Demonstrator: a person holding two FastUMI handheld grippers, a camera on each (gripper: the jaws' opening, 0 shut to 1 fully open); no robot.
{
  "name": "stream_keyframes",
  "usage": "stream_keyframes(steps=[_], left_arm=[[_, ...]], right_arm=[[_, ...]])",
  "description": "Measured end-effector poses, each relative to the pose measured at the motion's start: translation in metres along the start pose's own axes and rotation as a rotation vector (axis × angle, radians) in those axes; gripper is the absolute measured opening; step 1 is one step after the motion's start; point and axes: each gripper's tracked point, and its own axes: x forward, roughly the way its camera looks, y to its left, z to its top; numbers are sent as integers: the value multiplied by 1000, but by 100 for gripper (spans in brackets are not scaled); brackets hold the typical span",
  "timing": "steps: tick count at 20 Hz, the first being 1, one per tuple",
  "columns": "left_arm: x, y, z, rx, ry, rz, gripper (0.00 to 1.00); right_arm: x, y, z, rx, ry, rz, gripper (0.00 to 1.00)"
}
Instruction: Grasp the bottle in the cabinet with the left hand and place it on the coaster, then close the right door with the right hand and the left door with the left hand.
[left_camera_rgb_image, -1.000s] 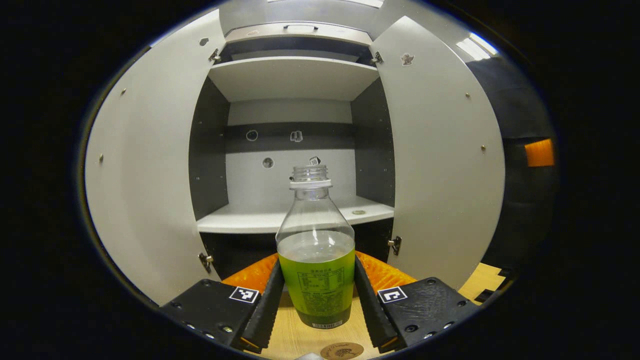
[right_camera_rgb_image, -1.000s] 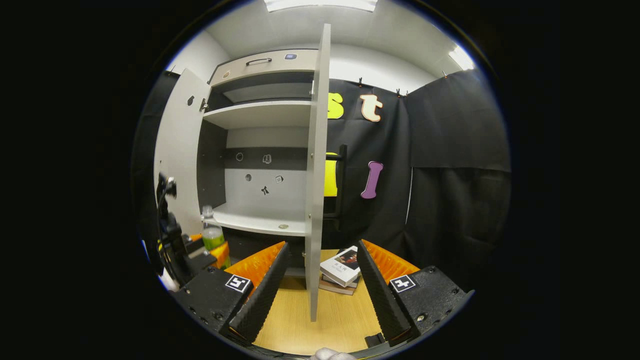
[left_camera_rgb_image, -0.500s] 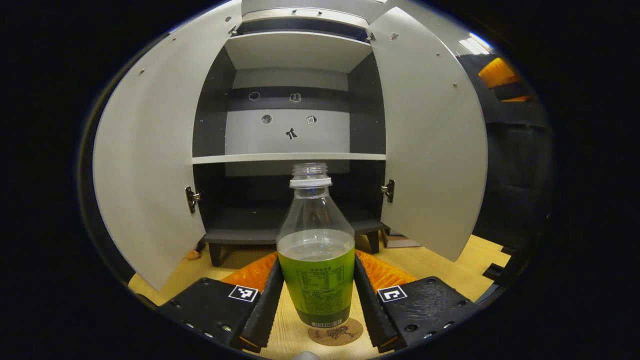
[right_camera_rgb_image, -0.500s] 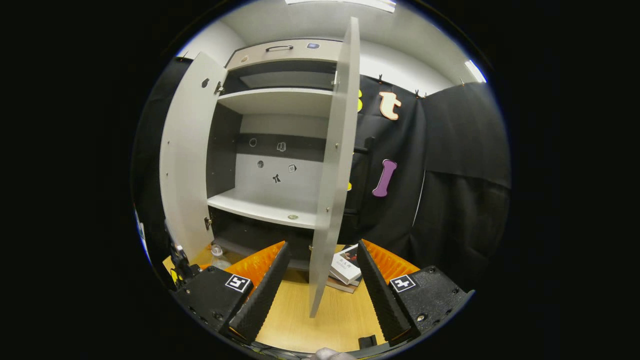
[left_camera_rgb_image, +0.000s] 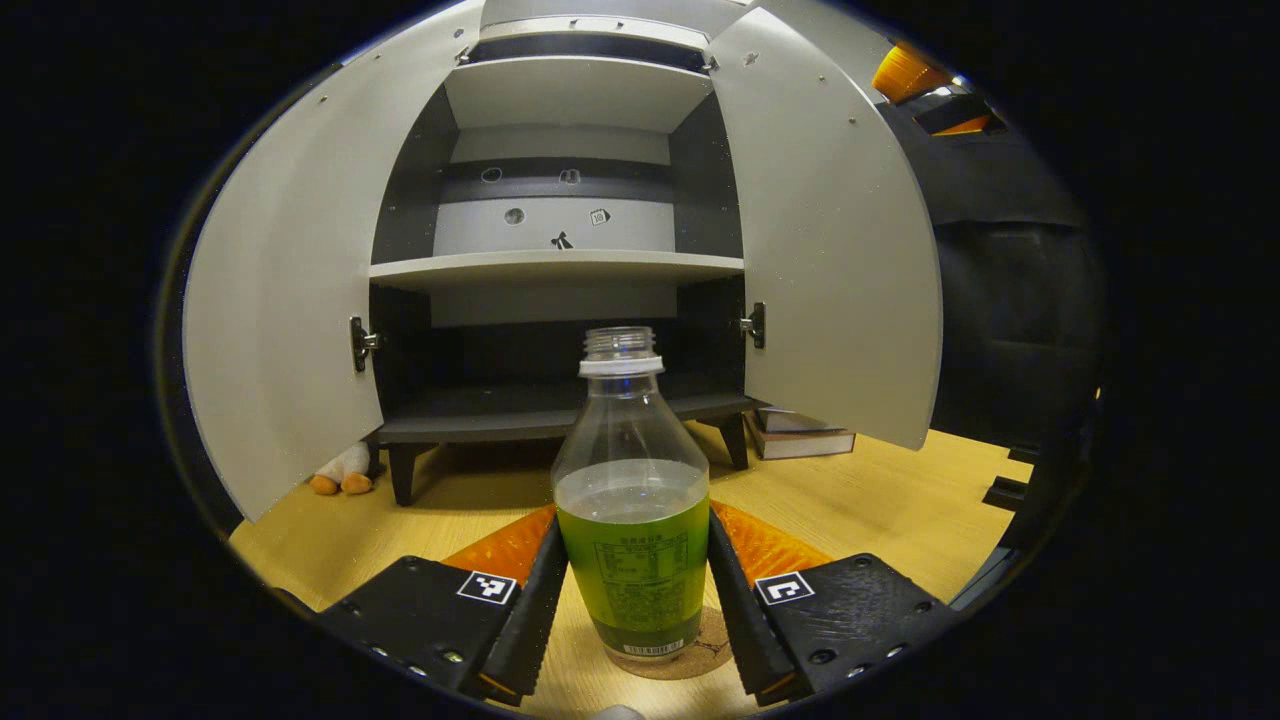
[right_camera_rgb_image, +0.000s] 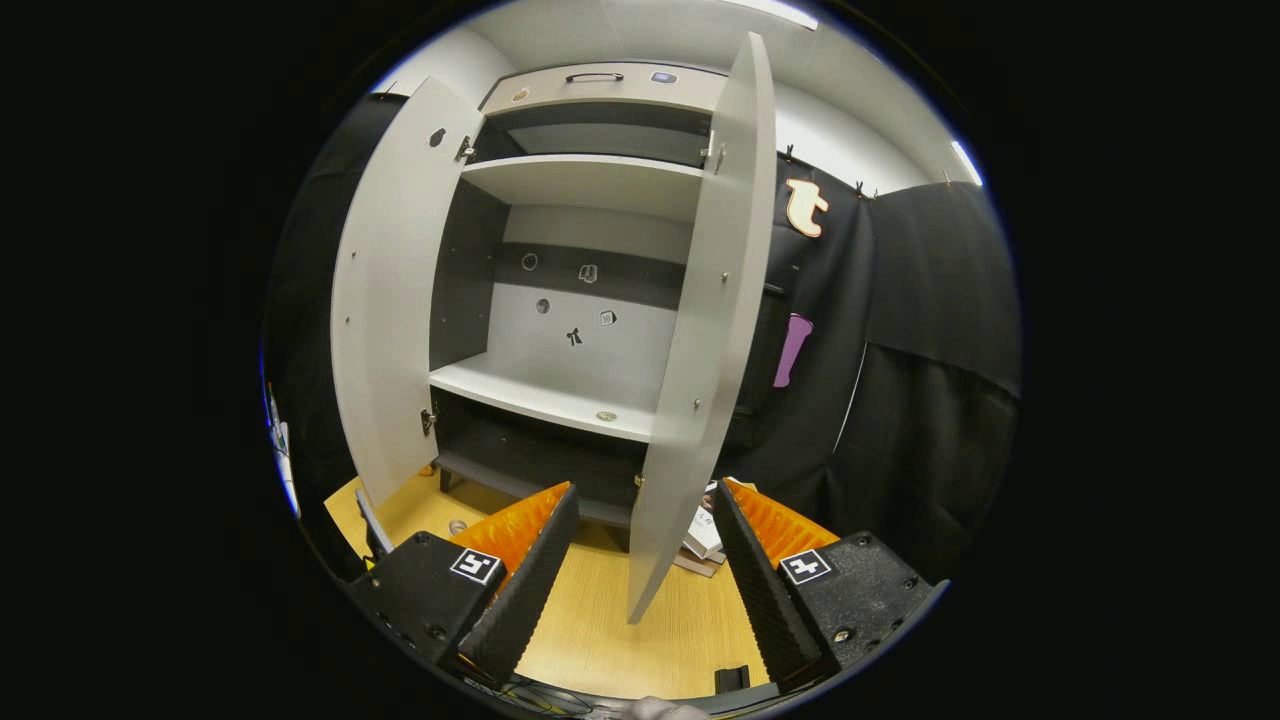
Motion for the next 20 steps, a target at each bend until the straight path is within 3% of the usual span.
stream_keyframes(steps=[5,6,7,10,12,13,17,20], left_arm=[[1,-8,-6,19,-22,-39,73],[1,-8,-8,19,-18,-44,77],[0,-8,-7,19,-26,-47,72],[-1,-7,-8,20,-16,-49,75],[-3,-6,-3,35,-22,-42,81],[-1,-5,-1,44,-25,-39,80],[-6,-4,17,60,-44,-26,95],[-9,-3,43,70,-72,-15,96]], right_arm=[[-2,4,-1,-21,16,3,84],[-2,4,-1,-26,16,1,84],[-3,4,0,-31,15,0,84],[-6,5,-1,-30,18,2,84],[-8,5,-1,-32,16,3,84],[-9,5,0,-31,14,4,84],[-12,7,2,-17,3,17,84],[-14,8,1,-3,-1,22,84]])
